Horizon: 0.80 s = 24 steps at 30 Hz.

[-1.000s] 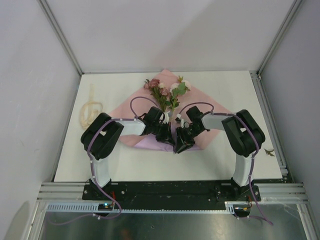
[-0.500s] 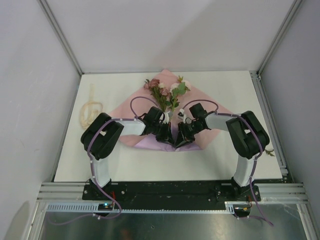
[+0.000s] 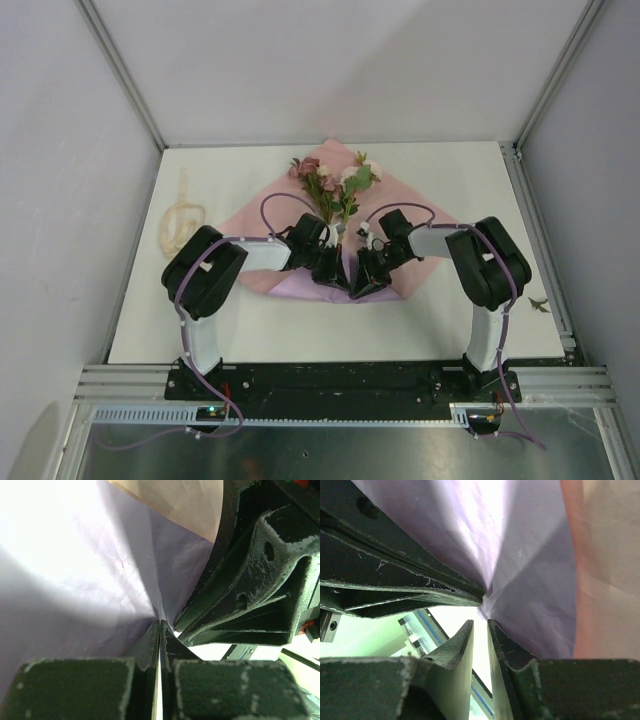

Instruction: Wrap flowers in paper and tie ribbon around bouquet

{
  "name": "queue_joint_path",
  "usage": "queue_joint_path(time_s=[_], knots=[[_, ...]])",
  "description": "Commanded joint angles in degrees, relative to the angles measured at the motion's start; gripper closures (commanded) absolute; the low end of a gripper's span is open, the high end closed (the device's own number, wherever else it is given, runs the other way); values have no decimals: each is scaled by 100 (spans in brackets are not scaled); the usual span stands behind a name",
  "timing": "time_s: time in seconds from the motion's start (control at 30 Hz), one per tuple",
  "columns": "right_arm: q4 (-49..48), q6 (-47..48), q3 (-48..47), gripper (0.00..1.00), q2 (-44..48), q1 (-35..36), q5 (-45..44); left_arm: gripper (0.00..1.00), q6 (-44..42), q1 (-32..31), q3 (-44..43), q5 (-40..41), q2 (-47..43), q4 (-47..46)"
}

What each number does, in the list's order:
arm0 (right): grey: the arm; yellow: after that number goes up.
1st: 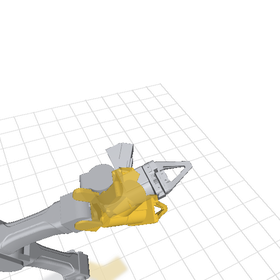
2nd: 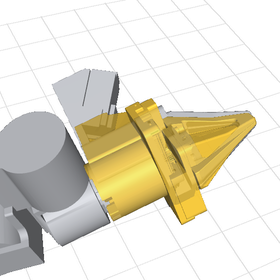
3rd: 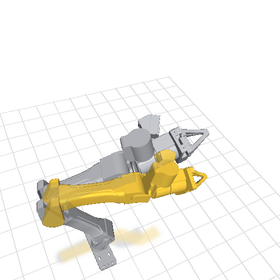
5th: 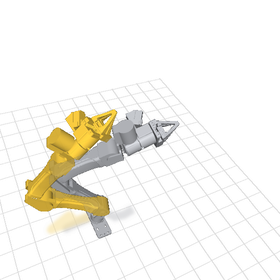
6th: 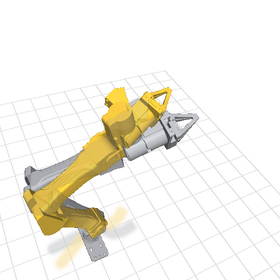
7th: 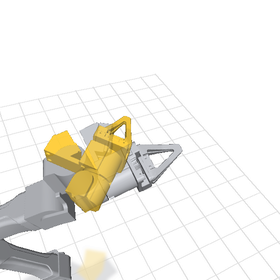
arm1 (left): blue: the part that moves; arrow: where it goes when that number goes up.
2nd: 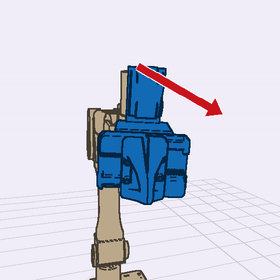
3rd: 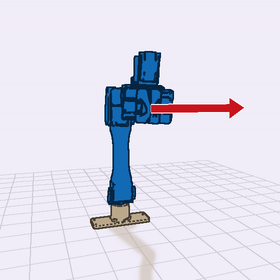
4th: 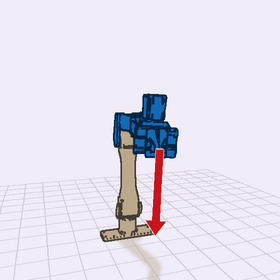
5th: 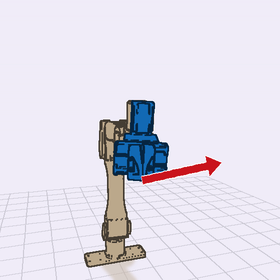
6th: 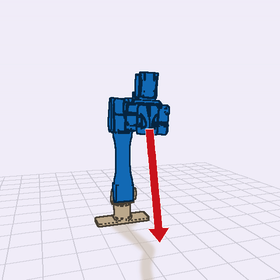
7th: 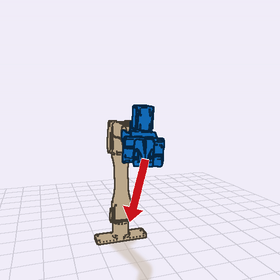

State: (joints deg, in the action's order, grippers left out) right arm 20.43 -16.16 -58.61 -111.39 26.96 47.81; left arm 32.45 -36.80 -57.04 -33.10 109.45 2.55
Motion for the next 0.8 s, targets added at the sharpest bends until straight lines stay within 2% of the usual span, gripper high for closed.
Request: queue_joint_path(time_s=[0.0, 0.33, 0.5, 0.63, 0.77], knots=[[529, 410, 116, 76, -26, 79, -538, 100, -383, -12, 46, 763, 272, 361], [1176, 760, 69, 77, 205, 205, -313, 100, -473, -11, 41, 776, 306, 418], [1388, 874, -107, 74, 564, -228, -53, 100, -488, -11, 33, 802, 318, 430], [1769, 1169, -295, 61, 1124, -866, -153, 100, -483, -7, 56, 790, 345, 435], [2042, 1280, -321, 43, 1663, -1741, -659, 100, -438, -12, 29, 757, 372, 431]])
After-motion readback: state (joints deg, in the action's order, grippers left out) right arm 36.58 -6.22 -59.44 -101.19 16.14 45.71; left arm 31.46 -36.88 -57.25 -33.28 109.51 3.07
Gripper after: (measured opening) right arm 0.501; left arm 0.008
